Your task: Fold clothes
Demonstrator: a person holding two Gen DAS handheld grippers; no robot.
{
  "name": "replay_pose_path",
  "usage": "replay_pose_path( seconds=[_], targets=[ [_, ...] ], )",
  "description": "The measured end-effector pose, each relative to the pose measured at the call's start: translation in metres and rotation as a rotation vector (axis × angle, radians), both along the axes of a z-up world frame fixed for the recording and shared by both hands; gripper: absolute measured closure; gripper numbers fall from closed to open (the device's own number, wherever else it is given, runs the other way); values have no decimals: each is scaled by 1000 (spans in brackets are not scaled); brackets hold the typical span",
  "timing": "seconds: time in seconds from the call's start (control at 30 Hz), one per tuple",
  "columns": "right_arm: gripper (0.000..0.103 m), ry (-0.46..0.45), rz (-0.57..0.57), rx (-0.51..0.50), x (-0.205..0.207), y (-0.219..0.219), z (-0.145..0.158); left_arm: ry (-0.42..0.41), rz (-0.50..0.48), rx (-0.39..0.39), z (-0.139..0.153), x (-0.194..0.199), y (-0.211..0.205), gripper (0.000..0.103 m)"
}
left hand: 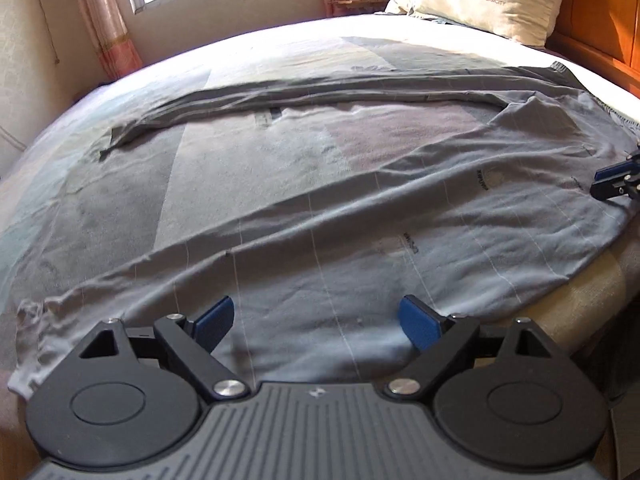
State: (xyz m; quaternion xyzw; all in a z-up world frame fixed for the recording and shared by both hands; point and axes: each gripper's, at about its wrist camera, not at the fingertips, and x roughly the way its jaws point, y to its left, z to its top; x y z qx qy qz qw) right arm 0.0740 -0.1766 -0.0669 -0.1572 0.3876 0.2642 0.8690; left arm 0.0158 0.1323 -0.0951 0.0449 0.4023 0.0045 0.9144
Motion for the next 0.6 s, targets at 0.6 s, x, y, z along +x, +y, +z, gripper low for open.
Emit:
replay_pose_path(
  seconds=[0.6],
  targets=[
    [51, 30, -113, 65, 24, 50, -10, 50, -80, -115, -1, 21, 7, 3]
  ],
)
